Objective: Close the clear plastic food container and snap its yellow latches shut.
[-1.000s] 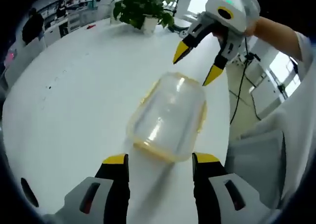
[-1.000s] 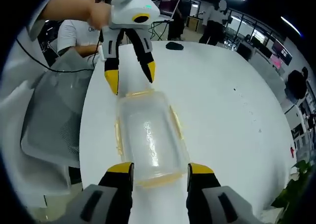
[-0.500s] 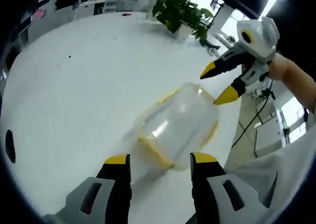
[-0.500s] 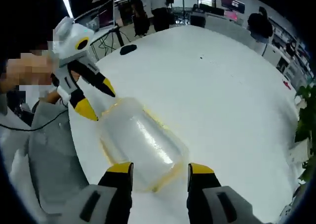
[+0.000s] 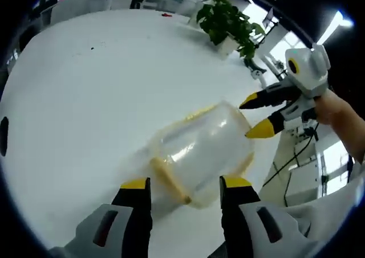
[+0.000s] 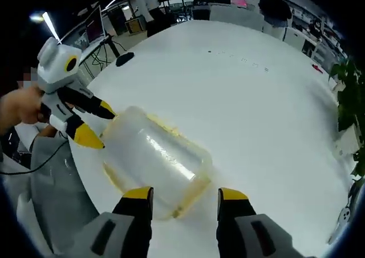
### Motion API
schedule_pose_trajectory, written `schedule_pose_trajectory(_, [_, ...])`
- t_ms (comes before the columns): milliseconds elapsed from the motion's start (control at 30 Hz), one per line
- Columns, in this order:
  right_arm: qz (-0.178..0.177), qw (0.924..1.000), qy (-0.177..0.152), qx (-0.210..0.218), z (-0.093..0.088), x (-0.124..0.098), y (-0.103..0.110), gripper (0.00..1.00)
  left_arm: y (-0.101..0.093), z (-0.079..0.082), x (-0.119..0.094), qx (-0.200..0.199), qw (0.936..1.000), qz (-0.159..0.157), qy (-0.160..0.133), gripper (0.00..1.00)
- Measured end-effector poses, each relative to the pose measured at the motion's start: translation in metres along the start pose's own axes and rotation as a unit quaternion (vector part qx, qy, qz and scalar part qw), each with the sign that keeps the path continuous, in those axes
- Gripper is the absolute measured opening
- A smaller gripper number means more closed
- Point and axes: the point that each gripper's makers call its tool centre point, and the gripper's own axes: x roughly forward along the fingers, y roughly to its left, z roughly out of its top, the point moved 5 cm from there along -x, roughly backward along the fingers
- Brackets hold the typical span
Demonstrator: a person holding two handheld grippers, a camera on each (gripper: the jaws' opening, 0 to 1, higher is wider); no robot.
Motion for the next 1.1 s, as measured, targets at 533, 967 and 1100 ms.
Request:
schedule_pose_trajectory(533, [0.019,0.9992,0.03,0.017,0.001,0.004,0.009,0.4,0.0,-0.001,0.007,0.001,0.9998,0.003,0.019,0.4])
schedule_pose_trajectory(967, [0.014,0.9991,0.041,0.003,0.002,0.005,0.011,0.39,-0.001,0.001,0.01,0.016,0.9991,-0.012,0.038,0.35])
schedule_pose_trajectory(1100, [0.014,0.9987,0.049,0.003,0.004,0.007,0.015,0.38,0.001,-0.005,0.026,0.017,0.9987,-0.007,0.047,0.35])
